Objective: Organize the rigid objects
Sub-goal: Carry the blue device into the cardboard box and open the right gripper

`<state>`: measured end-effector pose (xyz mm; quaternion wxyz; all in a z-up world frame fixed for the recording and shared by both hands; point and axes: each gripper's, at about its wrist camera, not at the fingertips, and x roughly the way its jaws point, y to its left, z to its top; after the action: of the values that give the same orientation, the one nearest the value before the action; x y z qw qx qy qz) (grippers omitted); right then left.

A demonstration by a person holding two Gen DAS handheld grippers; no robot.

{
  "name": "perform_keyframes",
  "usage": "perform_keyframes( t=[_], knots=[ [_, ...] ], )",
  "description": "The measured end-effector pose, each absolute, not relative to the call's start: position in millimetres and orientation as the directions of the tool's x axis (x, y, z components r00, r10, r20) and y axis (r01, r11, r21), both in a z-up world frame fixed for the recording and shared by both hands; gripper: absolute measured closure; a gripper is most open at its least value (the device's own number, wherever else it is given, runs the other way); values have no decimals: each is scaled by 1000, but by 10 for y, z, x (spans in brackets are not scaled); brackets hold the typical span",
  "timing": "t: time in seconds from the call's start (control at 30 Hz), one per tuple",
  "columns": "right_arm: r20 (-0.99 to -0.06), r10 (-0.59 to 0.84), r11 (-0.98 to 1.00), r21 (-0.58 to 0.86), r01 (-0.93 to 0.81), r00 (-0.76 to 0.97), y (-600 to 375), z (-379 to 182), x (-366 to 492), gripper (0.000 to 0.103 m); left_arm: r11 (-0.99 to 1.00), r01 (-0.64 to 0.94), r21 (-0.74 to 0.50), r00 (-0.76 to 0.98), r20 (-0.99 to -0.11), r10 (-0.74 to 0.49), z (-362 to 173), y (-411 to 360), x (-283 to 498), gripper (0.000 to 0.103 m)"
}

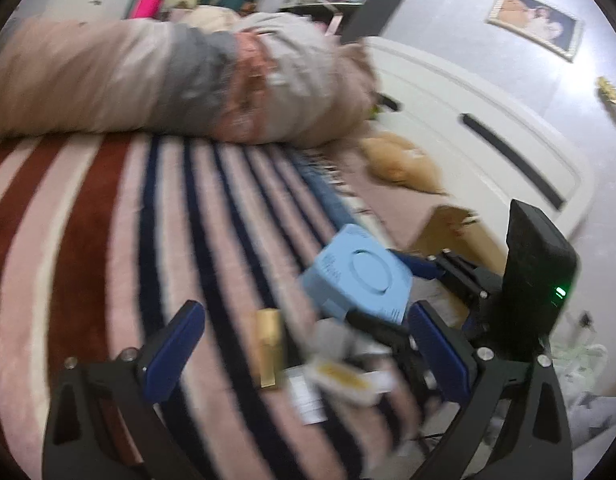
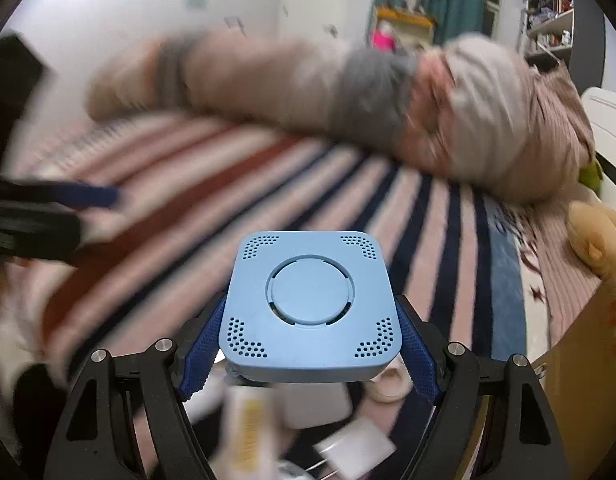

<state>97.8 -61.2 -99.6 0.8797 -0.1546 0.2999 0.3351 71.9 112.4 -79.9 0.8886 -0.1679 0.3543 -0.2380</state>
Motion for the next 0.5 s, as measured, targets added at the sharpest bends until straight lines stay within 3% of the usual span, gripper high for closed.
perform_keyframes(
  t=[0.27, 0.3, 0.33, 0.5],
  knots=[
    [-450, 635, 701, -8, -714, 628, -1120, -311, 536, 26, 694, 468, -546, 531, -455, -715, -163, 497, 876, 38],
    [-442, 636, 704, -2, -710, 632, -1196, -270, 534, 26, 682, 480, -551, 518, -450, -728, -118, 417, 908, 51],
    [-436, 634, 712, 6, -702, 639, -1299, -228, 537, 26, 678, 492, -545, 505, -456, -733, -50, 281, 951, 58],
    [-440, 604, 761, 71, -645, 664, -1919, -112, 635, 26, 670, 544, -505, 440, -509, -740, 93, -391, 1164, 58]
  ],
)
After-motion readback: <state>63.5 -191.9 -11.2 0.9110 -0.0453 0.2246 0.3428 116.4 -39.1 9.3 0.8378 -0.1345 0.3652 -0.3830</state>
